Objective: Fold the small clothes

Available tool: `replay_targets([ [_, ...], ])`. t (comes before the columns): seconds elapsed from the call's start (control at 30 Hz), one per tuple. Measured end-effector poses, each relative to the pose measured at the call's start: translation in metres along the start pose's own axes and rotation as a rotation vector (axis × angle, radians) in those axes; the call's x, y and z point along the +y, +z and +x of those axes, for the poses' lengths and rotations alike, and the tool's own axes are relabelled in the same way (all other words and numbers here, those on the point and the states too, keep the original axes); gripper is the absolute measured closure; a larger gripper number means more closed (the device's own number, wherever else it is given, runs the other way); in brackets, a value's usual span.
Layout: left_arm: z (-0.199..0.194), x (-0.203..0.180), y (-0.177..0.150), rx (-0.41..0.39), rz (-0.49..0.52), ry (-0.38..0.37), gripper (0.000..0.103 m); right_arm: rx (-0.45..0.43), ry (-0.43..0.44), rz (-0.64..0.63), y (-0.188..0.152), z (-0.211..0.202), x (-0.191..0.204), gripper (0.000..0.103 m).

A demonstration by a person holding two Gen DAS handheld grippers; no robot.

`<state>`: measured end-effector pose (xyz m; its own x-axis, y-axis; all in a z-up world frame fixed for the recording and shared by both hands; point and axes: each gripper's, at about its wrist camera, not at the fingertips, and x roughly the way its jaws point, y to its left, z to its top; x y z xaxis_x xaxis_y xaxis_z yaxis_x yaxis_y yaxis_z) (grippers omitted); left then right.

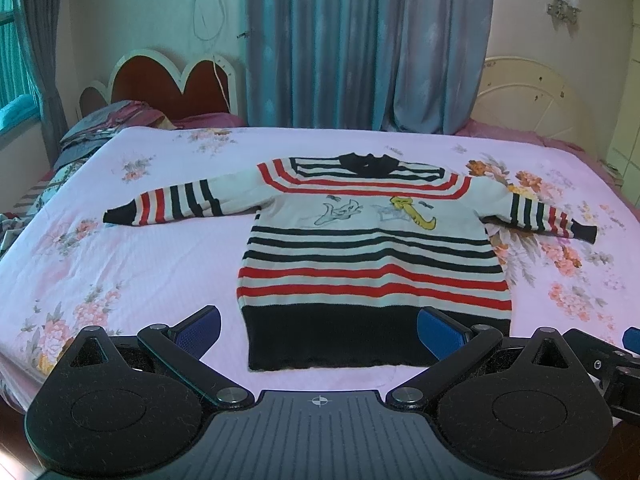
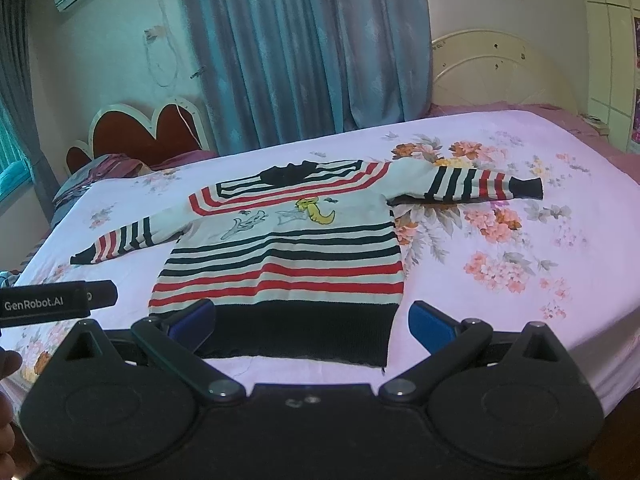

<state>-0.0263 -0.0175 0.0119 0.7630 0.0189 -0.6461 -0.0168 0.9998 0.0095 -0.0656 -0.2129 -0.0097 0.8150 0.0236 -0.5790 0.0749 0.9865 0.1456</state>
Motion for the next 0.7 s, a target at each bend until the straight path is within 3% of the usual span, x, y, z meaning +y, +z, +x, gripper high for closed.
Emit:
replay_targets([
  [0.7, 0.085, 0.008, 0.057, 0.024, 0.008, -0.011, 0.0, 0.003, -0.097, 0.058, 0.042, 0.062, -0.006, 0.001],
])
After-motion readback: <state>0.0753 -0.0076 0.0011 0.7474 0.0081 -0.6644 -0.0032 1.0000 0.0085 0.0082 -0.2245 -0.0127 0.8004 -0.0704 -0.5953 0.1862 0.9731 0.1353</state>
